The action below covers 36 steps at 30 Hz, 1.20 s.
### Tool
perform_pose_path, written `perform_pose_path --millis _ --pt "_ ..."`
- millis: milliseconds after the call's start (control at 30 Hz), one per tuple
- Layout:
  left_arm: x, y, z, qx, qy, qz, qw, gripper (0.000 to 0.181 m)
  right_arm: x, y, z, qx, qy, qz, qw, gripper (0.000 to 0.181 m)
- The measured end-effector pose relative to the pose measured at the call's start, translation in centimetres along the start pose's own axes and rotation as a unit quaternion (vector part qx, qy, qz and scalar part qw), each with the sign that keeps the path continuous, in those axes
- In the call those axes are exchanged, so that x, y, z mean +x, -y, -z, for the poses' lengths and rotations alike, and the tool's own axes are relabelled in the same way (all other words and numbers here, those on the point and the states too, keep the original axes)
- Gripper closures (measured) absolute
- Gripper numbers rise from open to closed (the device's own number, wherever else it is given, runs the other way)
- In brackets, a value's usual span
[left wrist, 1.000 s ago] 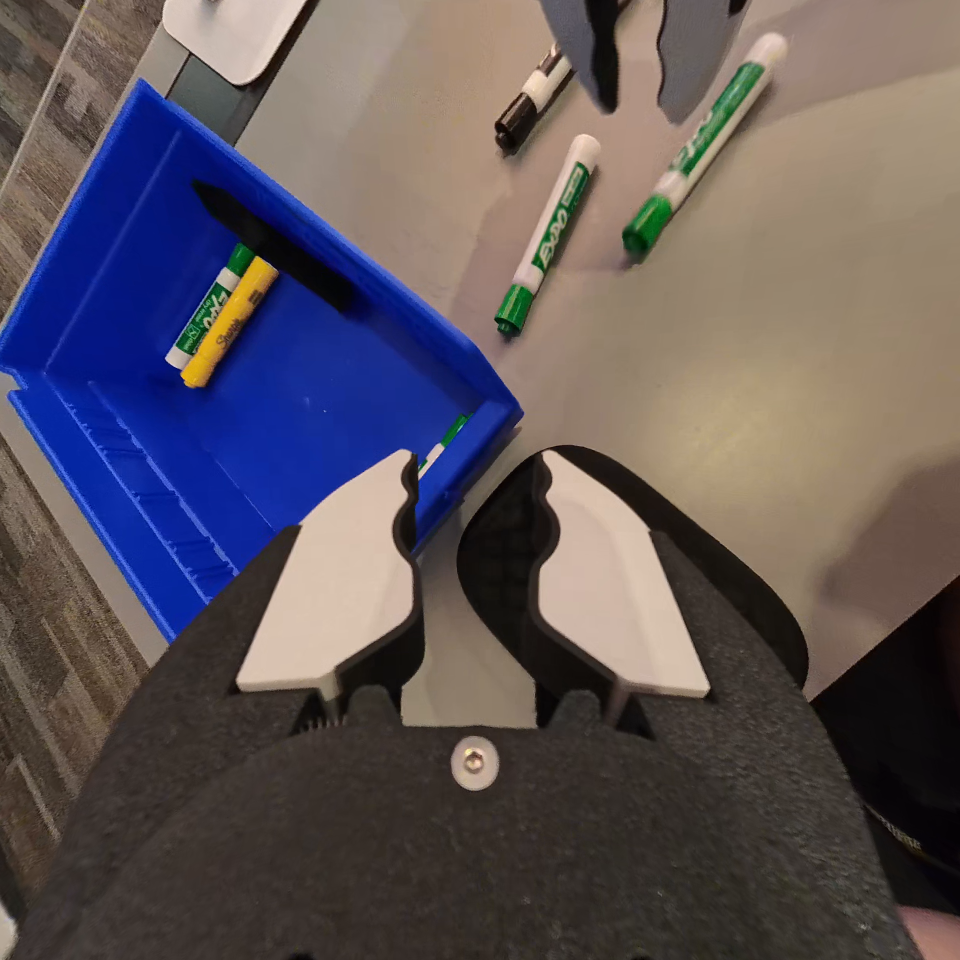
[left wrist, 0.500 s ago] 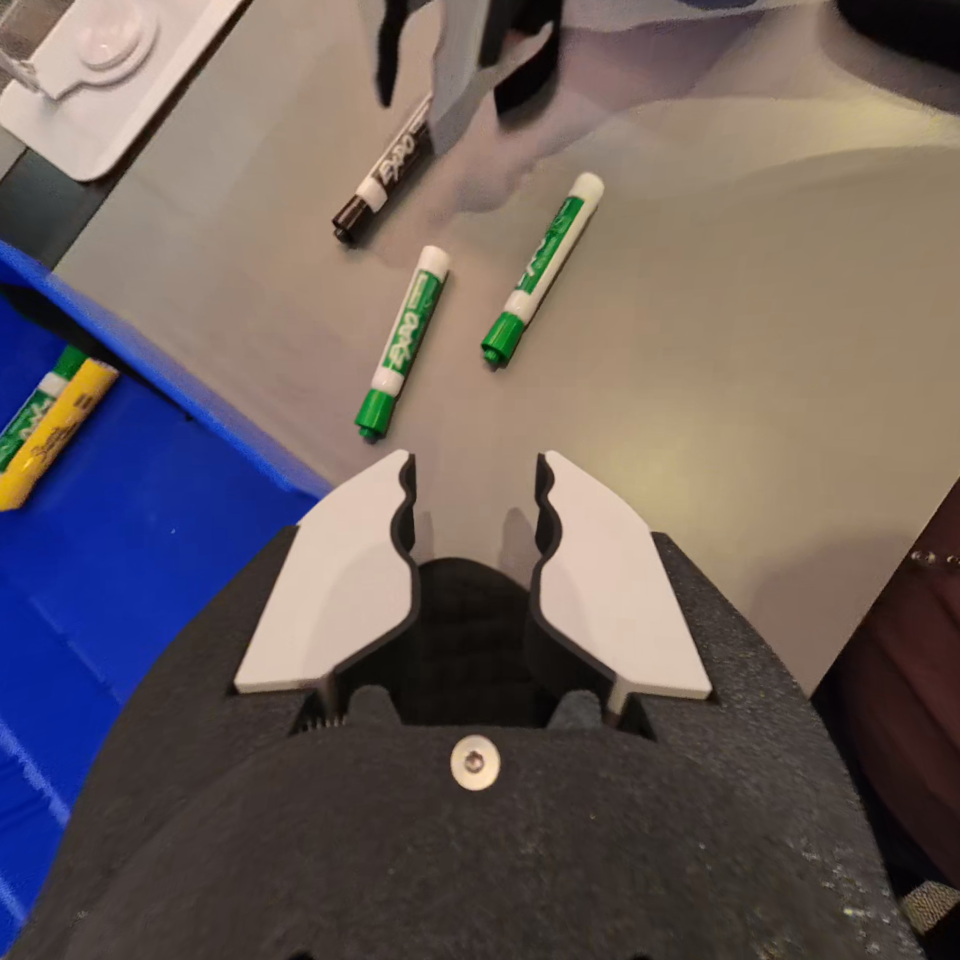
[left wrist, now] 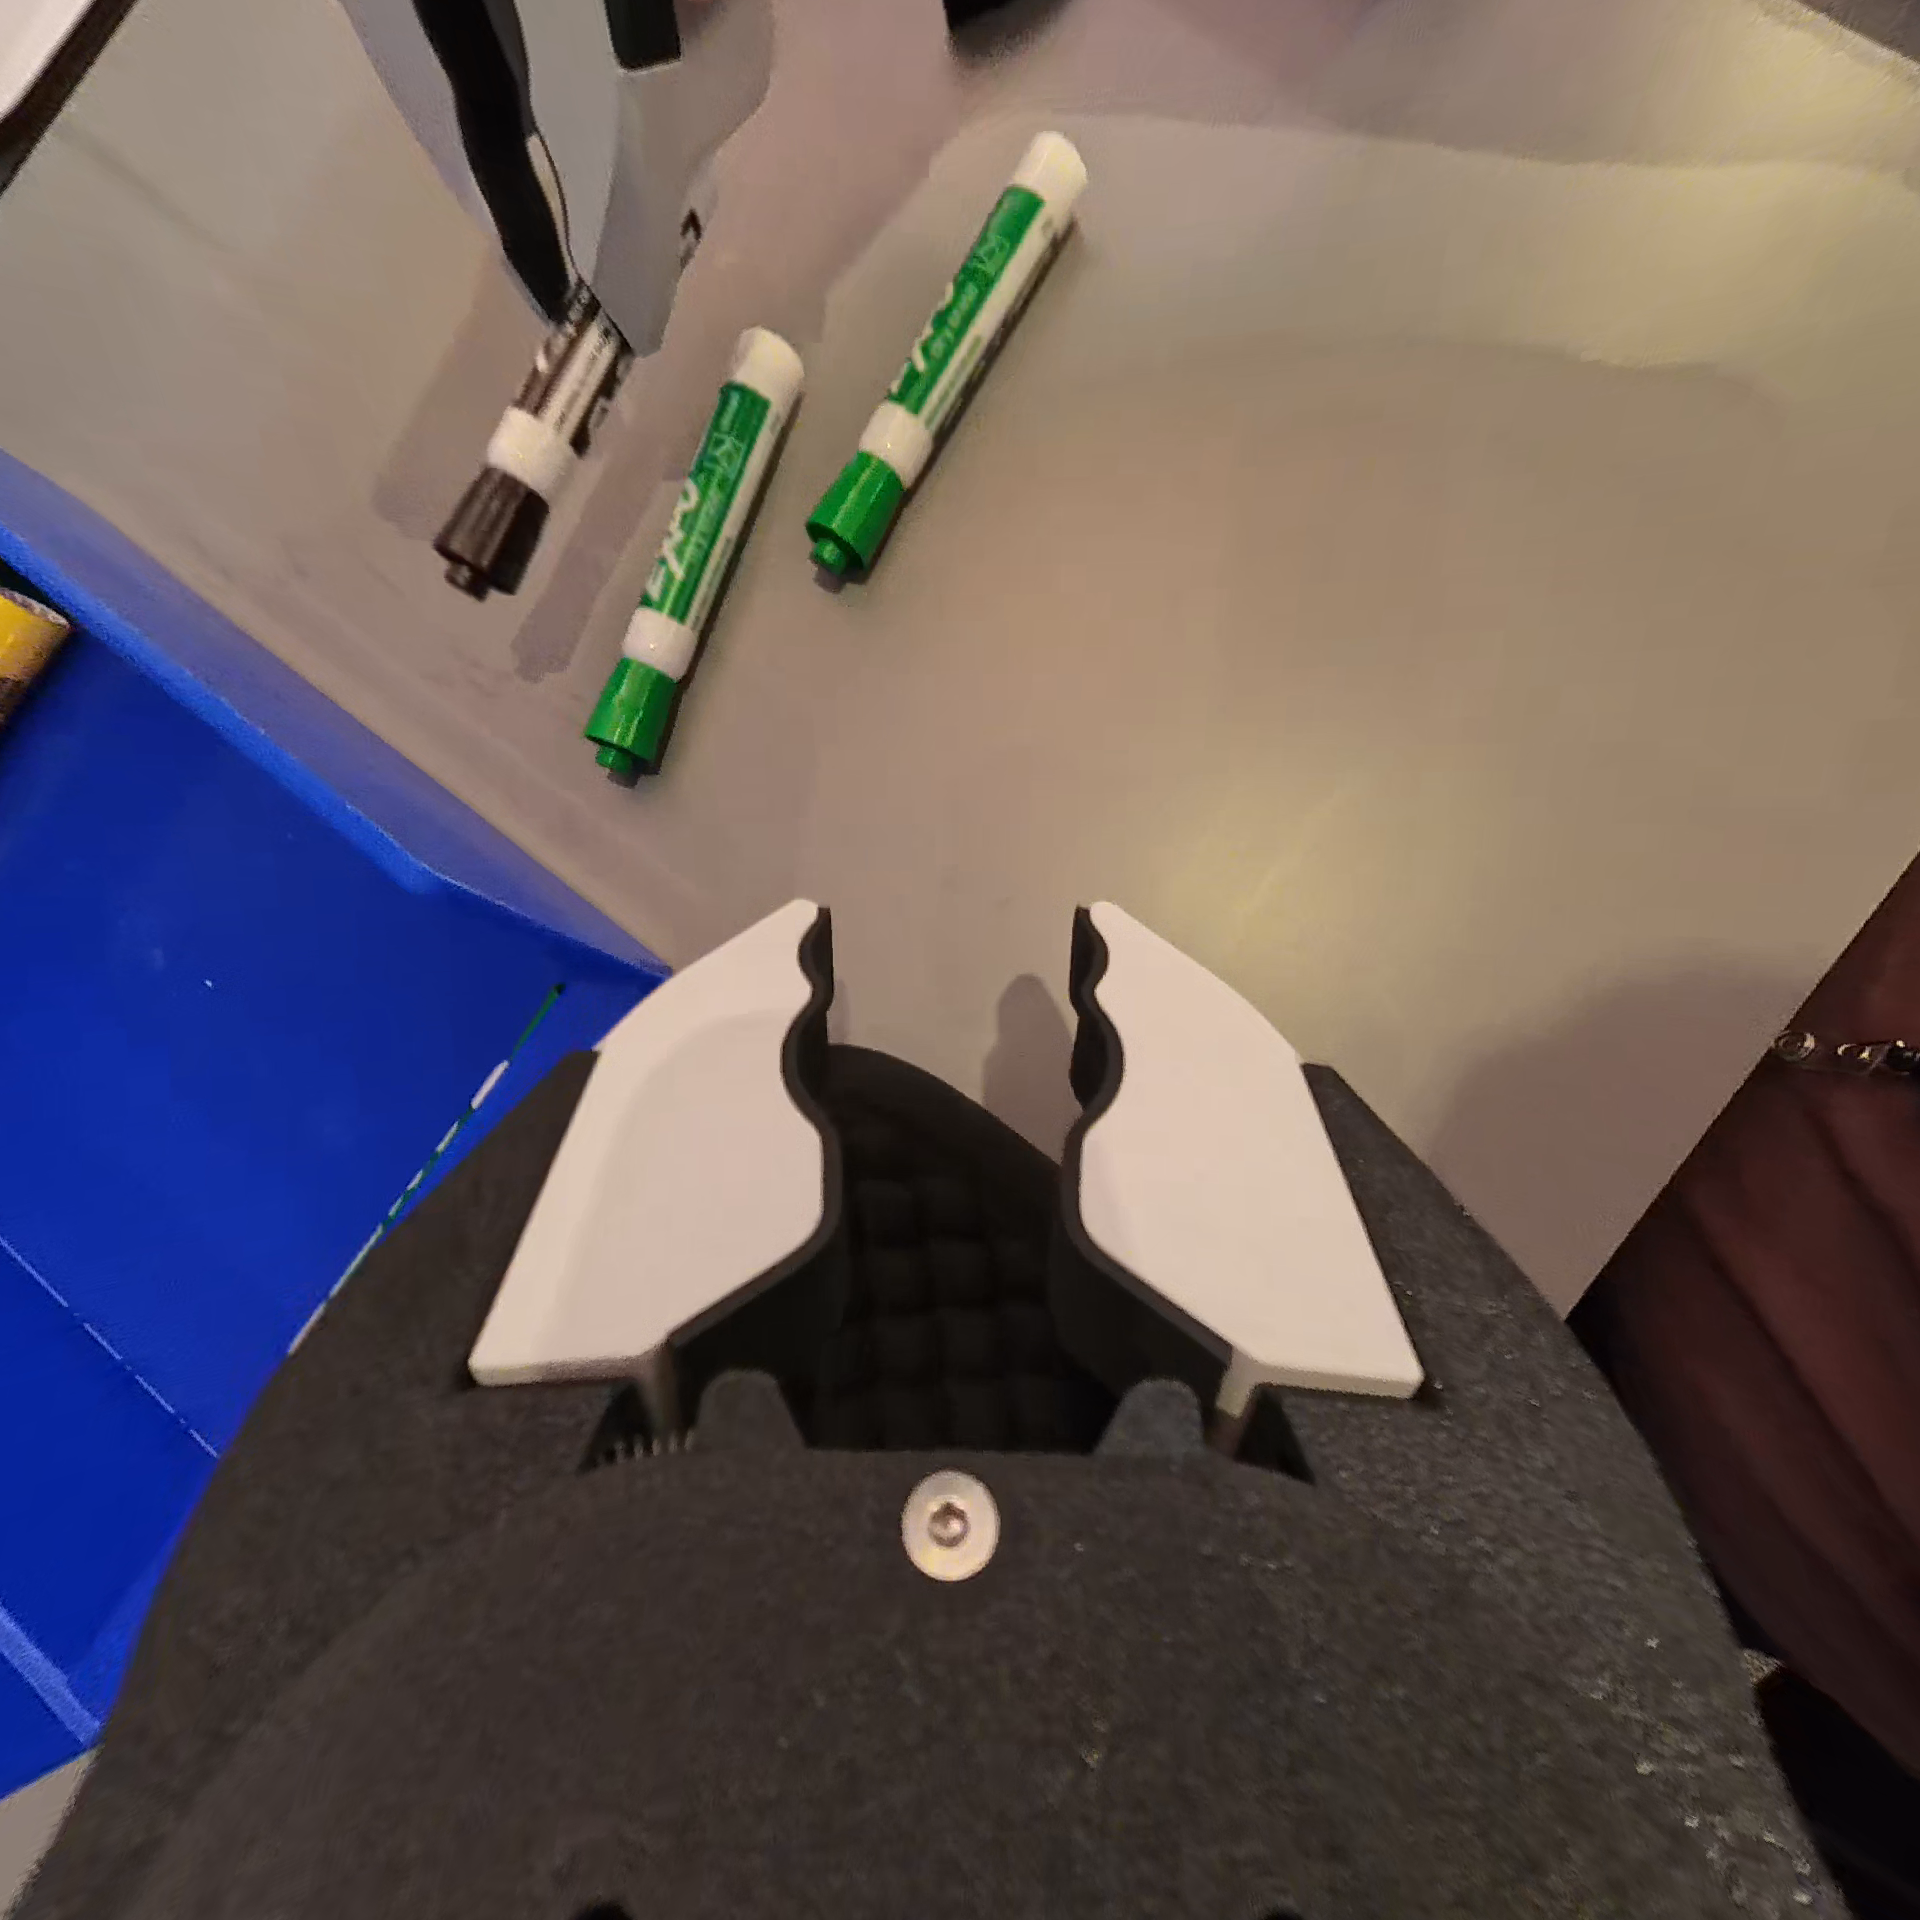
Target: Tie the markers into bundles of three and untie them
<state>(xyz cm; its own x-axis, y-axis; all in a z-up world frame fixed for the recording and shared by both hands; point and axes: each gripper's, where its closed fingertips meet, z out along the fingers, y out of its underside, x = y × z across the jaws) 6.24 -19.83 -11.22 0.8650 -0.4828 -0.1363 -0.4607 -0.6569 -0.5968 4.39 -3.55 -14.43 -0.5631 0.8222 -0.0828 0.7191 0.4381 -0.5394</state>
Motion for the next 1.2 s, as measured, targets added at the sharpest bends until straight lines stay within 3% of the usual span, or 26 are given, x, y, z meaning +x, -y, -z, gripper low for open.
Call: perform_pose_path --millis 100,267,400,533,600,733,867,933,1000,1133,1200 --pt "0.1 -0.5 0.1 -0.007 -0.001 0.001 1.000 0.137 -1.2 0.5 -1.3 -0.001 0.047 -0.004 0.999 0.160" --pt "0.3 -1.6 0.0 -0.024 -0.002 0.004 1.000 0.137 -2.8 1.0 -2.0 0.016 0.059 -0.002 0.998 0.133" --pt "0.6 -1.9 -0.2 -0.035 -0.006 -0.006 0.999 0.137 -3.0 0.1 -2.4 0.003 0.012 0.025 1.000 0.143" --pt "0.9 -1.8 -0.8 -0.039 -0.015 -0.005 0.999 0.137 -3.2 -0.7 -2.8 -0.018 -0.001 0.032 0.999 0.140" --pt "1.0 -1.9 -0.9 -0.041 -0.017 -0.003 0.999 0.137 -3.7 0.0 -2.4 0.004 -0.001 0.022 1.000 0.139" --pt "1.5 -2.2 -1.0 -0.041 -0.018 0.002 0.999 0.137 -6.6 1.5 -1.5 0.044 0.000 0.020 0.999 0.114" --pt "2.2 -3.2 -0.8 -0.054 -0.007 0.002 0.999 0.137 -11.1 0.2 -1.7 0.030 -0.036 0.069 0.997 0.091" --pt "2.6 -3.6 -0.7 -0.059 -0.010 0.000 0.998 0.137 -12.0 -1.1 -1.8 0.016 -0.078 0.109 0.991 0.097" --pt "2.9 -3.8 -0.8 -0.063 -0.013 0.002 0.998 0.137 -13.0 -2.0 -2.0 0.016 -0.066 0.117 0.991 0.124" --pt "3.1 -3.8 -1.0 -0.064 -0.016 0.006 0.998 0.137 -13.6 -2.9 -2.7 0.012 -0.024 0.090 0.996 0.129" --pt "3.2 -3.7 -0.9 -0.063 -0.017 0.010 0.998 0.137 -13.6 -3.0 -3.3 0.004 -0.008 0.086 0.996 0.140"
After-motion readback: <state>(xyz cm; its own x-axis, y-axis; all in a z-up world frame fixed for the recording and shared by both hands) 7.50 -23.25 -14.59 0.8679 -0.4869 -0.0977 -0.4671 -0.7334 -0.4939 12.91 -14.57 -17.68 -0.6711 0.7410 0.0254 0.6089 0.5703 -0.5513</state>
